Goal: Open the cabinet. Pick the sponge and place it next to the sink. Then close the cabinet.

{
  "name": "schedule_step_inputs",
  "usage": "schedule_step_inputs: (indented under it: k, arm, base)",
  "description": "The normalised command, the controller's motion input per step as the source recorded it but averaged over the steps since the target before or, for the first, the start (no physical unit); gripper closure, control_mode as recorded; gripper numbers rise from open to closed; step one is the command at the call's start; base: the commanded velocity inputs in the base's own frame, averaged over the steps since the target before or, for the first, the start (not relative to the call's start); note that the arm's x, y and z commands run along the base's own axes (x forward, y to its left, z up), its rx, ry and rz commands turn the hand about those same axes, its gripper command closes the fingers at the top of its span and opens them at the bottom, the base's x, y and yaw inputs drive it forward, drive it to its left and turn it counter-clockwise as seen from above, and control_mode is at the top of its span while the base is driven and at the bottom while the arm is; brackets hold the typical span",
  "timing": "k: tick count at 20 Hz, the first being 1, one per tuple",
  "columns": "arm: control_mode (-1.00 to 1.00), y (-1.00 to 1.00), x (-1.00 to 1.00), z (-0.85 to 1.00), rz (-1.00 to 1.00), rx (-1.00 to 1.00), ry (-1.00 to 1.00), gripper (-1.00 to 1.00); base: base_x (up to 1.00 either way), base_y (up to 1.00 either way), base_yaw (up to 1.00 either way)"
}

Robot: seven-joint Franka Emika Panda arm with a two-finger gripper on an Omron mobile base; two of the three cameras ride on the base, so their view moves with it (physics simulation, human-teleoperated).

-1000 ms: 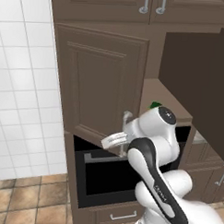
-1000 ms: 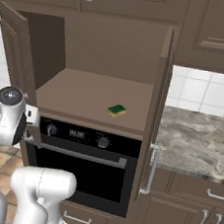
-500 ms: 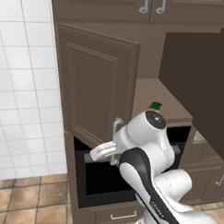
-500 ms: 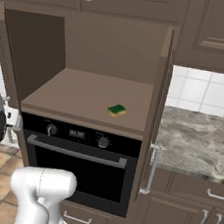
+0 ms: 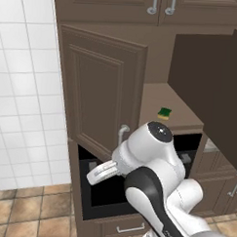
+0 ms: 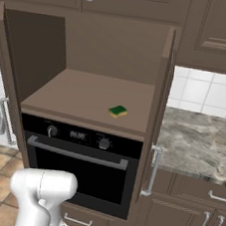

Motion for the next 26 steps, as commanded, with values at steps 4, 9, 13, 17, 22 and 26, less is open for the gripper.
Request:
schedule_step_inputs:
  k: [4,9,13,17,22,26]
  arm:
    - [-1.0,0.0,-0.01,0.0,0.0,0.0,0.0,-1.0]
    - [-1.0,0.0,-0.14,0.0,0.0,0.0,-0.02,-1.0]
    - [-1.0,-0.13,-0.35,0.0,0.0,0.0,-0.02,-1.0]
    - [-1.0,-0.67,-0.66,0.0,0.0,0.01,-0.08,-1.0]
    - [-1.0,-0.94,-0.58,0.0,-0.02,0.04,-0.09,-1.0]
    - [-1.0,-1.0,-0.16,0.0,-0.09,0.05,-0.04,-1.0]
  base:
    - [0.0,0.0,0.0]
    - [0.0,0.0,0.0]
    - [0.0,0.0,0.0]
    - [0.0,0.0,0.0]
    - [0.0,0.0,0.0]
    - [0.0,0.0,0.0]
